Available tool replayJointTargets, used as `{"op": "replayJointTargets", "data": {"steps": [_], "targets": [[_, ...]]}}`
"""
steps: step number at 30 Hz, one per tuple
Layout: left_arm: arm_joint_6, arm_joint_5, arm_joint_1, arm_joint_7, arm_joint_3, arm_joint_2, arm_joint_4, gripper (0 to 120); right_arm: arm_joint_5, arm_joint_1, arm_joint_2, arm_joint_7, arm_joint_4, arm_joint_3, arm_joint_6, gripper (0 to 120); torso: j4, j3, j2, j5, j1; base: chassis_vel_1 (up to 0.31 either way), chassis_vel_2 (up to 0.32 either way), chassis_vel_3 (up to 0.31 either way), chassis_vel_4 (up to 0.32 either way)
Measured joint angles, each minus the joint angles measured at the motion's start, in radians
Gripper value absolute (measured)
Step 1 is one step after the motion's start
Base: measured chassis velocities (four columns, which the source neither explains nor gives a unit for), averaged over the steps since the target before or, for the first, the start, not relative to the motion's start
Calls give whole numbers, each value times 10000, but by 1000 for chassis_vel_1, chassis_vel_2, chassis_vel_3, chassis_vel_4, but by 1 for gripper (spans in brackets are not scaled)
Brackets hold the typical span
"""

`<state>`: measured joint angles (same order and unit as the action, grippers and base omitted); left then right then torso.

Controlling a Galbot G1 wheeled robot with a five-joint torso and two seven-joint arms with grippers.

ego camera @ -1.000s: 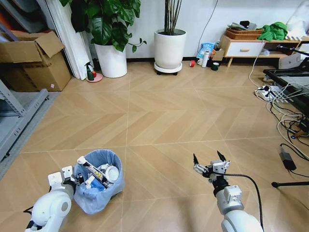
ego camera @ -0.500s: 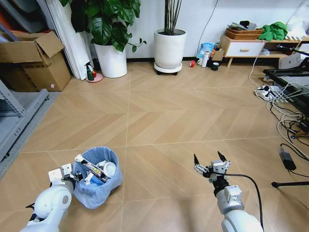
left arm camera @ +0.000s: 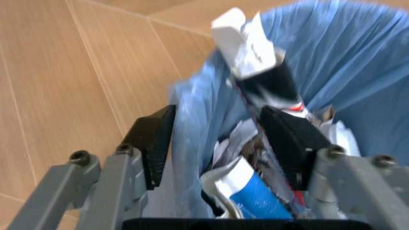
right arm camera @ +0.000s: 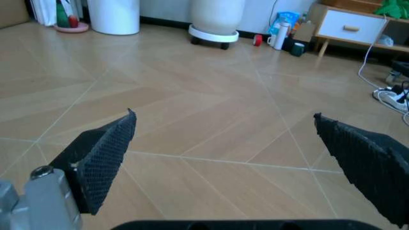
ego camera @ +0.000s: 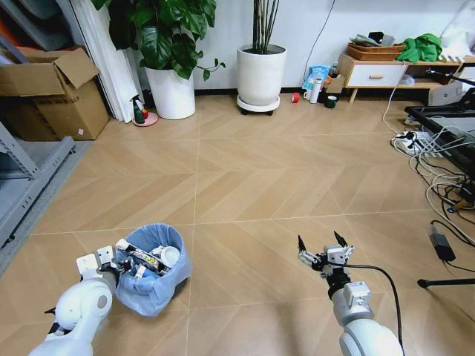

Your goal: Pick up the trash bin and place the garbage on the floor into it.

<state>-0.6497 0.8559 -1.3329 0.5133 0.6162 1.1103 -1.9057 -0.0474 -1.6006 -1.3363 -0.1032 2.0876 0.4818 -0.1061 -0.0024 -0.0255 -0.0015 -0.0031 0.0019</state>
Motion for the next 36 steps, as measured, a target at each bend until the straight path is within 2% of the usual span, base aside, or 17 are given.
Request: {"op": "replayJointTargets", "data": {"steps": [2, 3, 7, 8, 10, 11, 12, 15, 20, 24, 28, 33, 36], "targets": [[64, -38, -205, 39, 157, -14, -309, 70, -29, 23, 2, -10, 18, 45, -12, 100, 0, 0, 0, 0, 0, 0, 0, 0, 0], [64, -38, -205, 39, 157, -14, -309, 70, -29, 23, 2, -10, 18, 45, -12, 100, 0, 0, 0, 0, 0, 0, 0, 0, 0], [341, -290, -747, -220, 570, -31, -929, 88, -156, 107, -55, -124, 134, 185, -150, 100, 2, 0, 0, 0, 0, 0, 0, 0, 0], [341, -290, -747, -220, 570, -31, -929, 88, -156, 107, -55, -124, 134, 185, -150, 100, 2, 0, 0, 0, 0, 0, 0, 0, 0], [1150, -964, -1129, -793, 813, 15, -1342, 98, -370, 144, -131, -207, 319, 303, -363, 100, 2, 0, 0, 1, 0, 0, 0, 0, 0], [1610, -1437, -1293, -1075, 878, 46, -1488, 99, -541, 130, -156, -221, 450, 338, -479, 100, 1, 0, 0, 1, 0, 0, 0, 0, 0], [1610, -1437, -1293, -1075, 878, 46, -1488, 99, -541, 130, -156, -221, 450, 338, -479, 100, 1, 0, 0, 1, 0, 0, 0, 0, 0], [2821, -3067, -1830, -2131, 1074, 260, -2015, 100, -1115, -85, -239, -188, 988, 473, -1042, 100, 1, 1, 0, 4, 0, 0, 0, 0, 0], [3630, -4169, -2354, -2860, 1127, 662, -2474, 100, -1266, -380, -333, 88, 1454, 653, -1446, 100, 1, 1, 1, -3, -1, 0, 0, 0, 0], [4942, -5622, -3209, -4359, 1605, 1258, -2789, 100, -877, -841, -665, 136, 1787, 1055, -1550, 100, 3, 1, 1, 1, -1, 0, 0, 0, 0], [5187, -5555, -3837, -4962, 1978, 1688, -3296, 100, -436, -1254, -1197, 318, 2023, 1375, -1046, 100, 2, 1, 0, 1, -1, 0, 0, 0, 0], [5160, -5429, -4263, -5173, 2130, 1960, -3669, 100, 78, -1747, -1783, 636, 2368, 1344, -519, 100, 1, 2, 1, -2, -1, 0, 0, 0, 0], [4966, -5090, -4371, -5042, 2045, 2052, -4035, 100, 539, -2128, -2462, 691, 2820, 1077, -395, 100, 2, 2, 1, -2, -1, 0, 0, 0, 0]]}}
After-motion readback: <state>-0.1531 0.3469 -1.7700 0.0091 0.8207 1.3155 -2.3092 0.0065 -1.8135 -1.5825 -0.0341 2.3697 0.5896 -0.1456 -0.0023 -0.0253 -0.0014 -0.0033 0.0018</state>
